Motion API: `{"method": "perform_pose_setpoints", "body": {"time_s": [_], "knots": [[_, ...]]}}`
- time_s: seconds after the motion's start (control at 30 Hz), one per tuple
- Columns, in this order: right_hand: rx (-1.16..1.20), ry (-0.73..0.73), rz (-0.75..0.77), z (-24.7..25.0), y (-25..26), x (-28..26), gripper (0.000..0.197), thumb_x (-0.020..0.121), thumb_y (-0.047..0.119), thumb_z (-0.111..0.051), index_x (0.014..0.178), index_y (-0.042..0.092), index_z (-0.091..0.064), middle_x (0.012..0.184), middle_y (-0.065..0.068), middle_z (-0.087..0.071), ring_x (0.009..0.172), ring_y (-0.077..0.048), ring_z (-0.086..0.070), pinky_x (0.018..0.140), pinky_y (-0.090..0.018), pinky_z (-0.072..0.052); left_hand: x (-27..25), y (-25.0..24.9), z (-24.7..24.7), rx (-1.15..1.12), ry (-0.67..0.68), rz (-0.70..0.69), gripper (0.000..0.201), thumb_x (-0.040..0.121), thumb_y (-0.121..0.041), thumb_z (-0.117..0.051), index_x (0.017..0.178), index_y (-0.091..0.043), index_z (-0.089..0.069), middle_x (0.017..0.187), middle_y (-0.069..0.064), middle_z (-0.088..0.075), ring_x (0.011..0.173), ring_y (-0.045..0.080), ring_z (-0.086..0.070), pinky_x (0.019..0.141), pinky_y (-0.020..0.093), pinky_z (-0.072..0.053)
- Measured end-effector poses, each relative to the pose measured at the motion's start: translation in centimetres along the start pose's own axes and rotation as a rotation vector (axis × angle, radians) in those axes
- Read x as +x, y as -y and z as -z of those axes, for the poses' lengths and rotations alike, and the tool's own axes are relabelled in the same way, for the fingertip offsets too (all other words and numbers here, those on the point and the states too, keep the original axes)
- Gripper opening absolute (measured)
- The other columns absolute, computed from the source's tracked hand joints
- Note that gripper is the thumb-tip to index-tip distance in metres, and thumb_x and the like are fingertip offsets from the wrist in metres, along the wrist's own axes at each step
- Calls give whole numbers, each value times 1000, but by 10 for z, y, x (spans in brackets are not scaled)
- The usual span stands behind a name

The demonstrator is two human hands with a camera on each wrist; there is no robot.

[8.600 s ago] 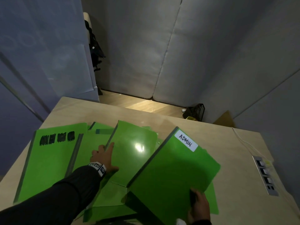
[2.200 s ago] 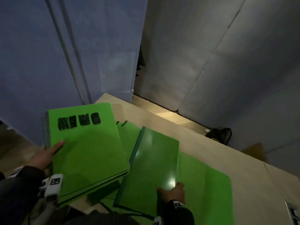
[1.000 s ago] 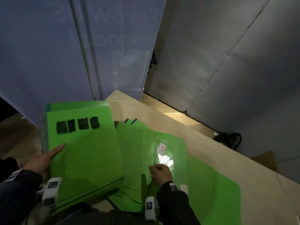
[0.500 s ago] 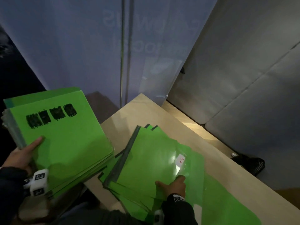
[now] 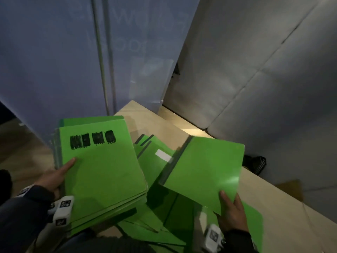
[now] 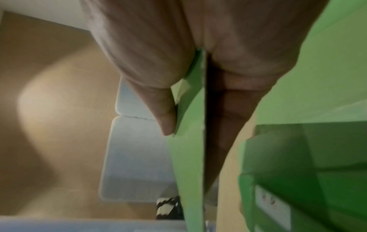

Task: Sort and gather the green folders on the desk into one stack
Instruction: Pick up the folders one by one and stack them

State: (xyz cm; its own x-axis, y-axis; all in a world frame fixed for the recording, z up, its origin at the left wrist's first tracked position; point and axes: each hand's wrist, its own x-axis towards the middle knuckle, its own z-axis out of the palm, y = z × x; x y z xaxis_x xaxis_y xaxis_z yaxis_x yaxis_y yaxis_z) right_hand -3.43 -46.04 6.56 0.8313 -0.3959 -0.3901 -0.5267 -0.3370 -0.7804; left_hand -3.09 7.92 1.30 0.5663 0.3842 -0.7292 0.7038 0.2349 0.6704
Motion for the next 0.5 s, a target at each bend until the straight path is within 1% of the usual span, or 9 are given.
{"method": "perform_pose_setpoints", "body": {"time_s": [0.07, 0.13, 0.2, 0.23, 0.3, 0.33, 0.37, 0.43, 0.5], "knots": [[367, 52, -59, -7, 20, -10, 65, 82, 1, -74, 142, 13, -51, 147, -12, -44, 135, -37, -46, 113, -44, -38, 16, 6, -15, -16, 52, -43, 90, 62, -75, -70, 114, -2, -63, 97, 25, -74, 79, 37, -73, 80, 52, -60], [354, 243, 50, -31, 43, -26, 66, 84, 12, -75, 143, 7, -45, 143, -10, -50, 132, -33, -50, 108, -30, -44, 6, -2, -38, 34, 65, -78, 105, 49, -86, -71, 115, -4, -64, 96, 25, -75, 86, 41, -73, 87, 57, -57], [498, 365, -59, -69, 55, -32, 92, 70, 30, -85, 146, 7, -39, 145, -14, -50, 131, -33, -52, 111, -44, -41, 2, -3, -53, -5, 124, -158, 93, 66, -80, -68, 119, -4, -63, 96, 25, -73, 87, 41, -71, 80, 49, -61], [465, 391, -105, -90, 60, -37, 100, 65, 38, -87, 149, 20, -36, 146, -12, -50, 130, -32, -53, 109, -50, -43, -7, -8, -61, -1, 143, -183, 81, 77, -74, -62, 118, -4, -63, 97, 24, -72, 86, 38, -70, 76, 43, -62], [251, 450, -76, -125, 76, -54, 92, 72, 47, -82, 149, 24, -36, 151, -3, -43, 134, -28, -48, 109, -50, -43, -17, -9, -73, -17, 143, -206, 75, 79, -73, -58, 101, -2, -65, 86, 21, -66, 78, 35, -64, 76, 45, -56], [100, 437, -36, -137, 79, -58, 79, 83, 41, -74, 150, 23, -35, 148, 2, -42, 136, -28, -45, 110, -48, -42, -25, -10, -76, -8, 133, -221, 71, 76, -72, -61, 89, -2, -62, 75, 18, -62, 70, 32, -59, 72, 45, -52], [-5, 414, 23, -146, 80, -56, 66, 91, 33, -66, 149, 20, -35, 143, -1, -45, 136, -28, -45, 109, -45, -43, -28, -9, -76, -5, 124, -228, 64, 72, -66, -65, 82, -4, -59, 66, 14, -57, 64, 30, -54, 69, 43, -49], [-89, 430, 63, -158, 78, -50, 52, 96, 27, -60, 143, 16, -40, 134, 0, -49, 129, -29, -51, 100, -41, -49, -27, -4, -67, -18, 100, -237, 48, 68, -46, -77, 84, -3, -61, 57, 6, -57, 61, 28, -52, 68, 40, -46], [-130, 417, 30, -159, 70, -41, 49, 92, 36, -64, 134, 20, -45, 128, 3, -50, 116, -24, -56, 93, -37, -51, -27, -1, -53, -4, 65, -251, 36, 73, -25, -81, 93, 1, -66, 55, 4, -63, 62, 28, -56, 69, 38, -48]]}}
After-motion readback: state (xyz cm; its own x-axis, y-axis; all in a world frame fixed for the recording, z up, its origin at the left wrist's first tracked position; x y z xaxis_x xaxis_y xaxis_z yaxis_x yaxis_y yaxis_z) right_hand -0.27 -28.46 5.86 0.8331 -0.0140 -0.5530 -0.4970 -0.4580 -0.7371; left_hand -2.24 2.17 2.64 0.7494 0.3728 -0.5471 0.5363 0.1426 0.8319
